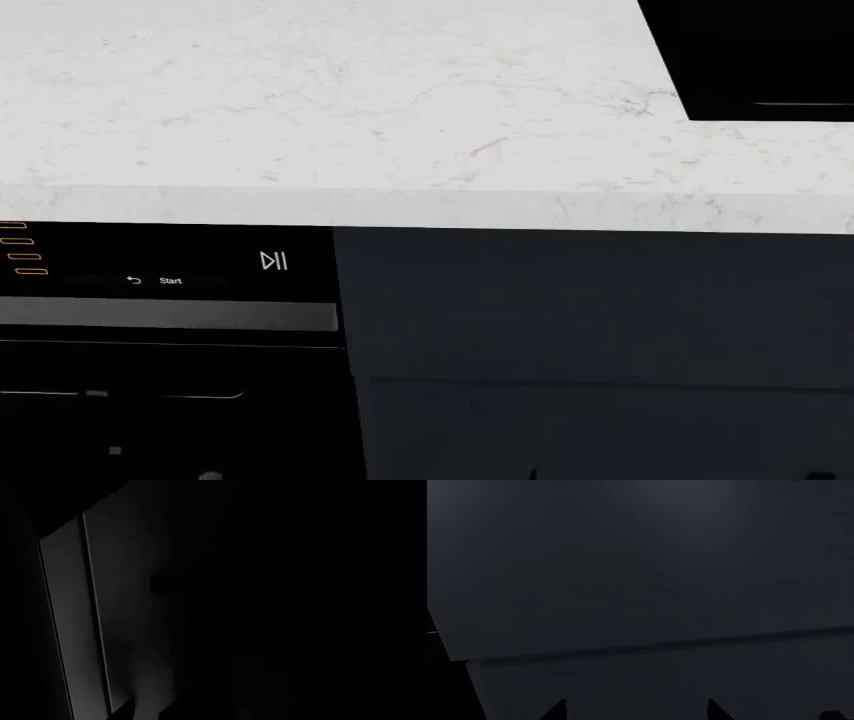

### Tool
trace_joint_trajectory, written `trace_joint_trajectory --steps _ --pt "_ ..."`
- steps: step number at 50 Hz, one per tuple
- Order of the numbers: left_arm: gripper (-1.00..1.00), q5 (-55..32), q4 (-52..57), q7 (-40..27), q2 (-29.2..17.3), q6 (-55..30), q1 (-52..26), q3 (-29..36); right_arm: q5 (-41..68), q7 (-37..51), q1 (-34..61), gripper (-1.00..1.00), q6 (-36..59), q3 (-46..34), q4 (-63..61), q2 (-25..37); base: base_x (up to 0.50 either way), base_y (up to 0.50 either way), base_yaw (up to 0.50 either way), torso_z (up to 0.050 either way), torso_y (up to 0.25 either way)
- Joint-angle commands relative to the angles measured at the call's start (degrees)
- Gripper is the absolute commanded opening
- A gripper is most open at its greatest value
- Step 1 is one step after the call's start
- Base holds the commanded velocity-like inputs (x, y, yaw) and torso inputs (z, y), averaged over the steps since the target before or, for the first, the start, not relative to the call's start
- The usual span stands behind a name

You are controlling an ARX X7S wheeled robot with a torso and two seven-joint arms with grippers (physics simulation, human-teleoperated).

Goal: Open the dishwasher door

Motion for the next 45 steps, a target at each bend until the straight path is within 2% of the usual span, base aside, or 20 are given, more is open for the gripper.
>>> trace_joint_trajectory --steps 1,3,4,19,27,38,45 --pt "1.0 -0.86 -3.92 -0.72 0.86 1.28 -2.24 0.96 0.14 0.23 0.03 1.0 -0.19 -0.2 0.14 0.2 0.0 0.0 0.0 0.0 0.0" --pt "1.0 -0.86 -3.75 -0.64 0.81 1.29 -2.22 0.99 0.24 0.36 -0.06 1.0 -0.04 -0.2 -0.09 0.26 0.01 0.0 0.0 0.0 0.0" --pt "-1.0 -0.85 -3.59 -0.56 0.77 1.23 -2.16 1.0 0.23 0.29 -0.02 1.0 -0.28 -0.2 0.2 0.24 0.01 0.0 0.0 0.0 0.0" --pt "-1.0 -0.46 -0.27 -0.25 -0.22 0.33 -1.02 1.08 0.59 0.68 -0.15 1.0 -0.19 -0.39 -0.26 0.58 0.0 0.0 0.0 0.0 0.0" --pt "-1.0 0.24 7.29 1.16 -2.53 -2.23 2.47 0.69 0.79 0.85 -0.25 1.0 -0.38 -0.41 -0.36 0.74 0.0 0.0 0.0 0.0 0.0" --pt "-1.0 2.03 25.57 6.71 -7.89 -9.06 11.02 -0.47 1.14 0.95 -0.37 1.0 -0.5 -0.49 -0.93 1.01 0.0 0.0 0.0 0.0 0.0" --pt "-1.0 2.74 30.53 7.67 -9.39 -10.74 13.98 -0.57 1.22 0.86 -0.18 1.0 -0.76 -0.66 -0.68 1.09 0.0 0.0 0.0 0.0 0.0"
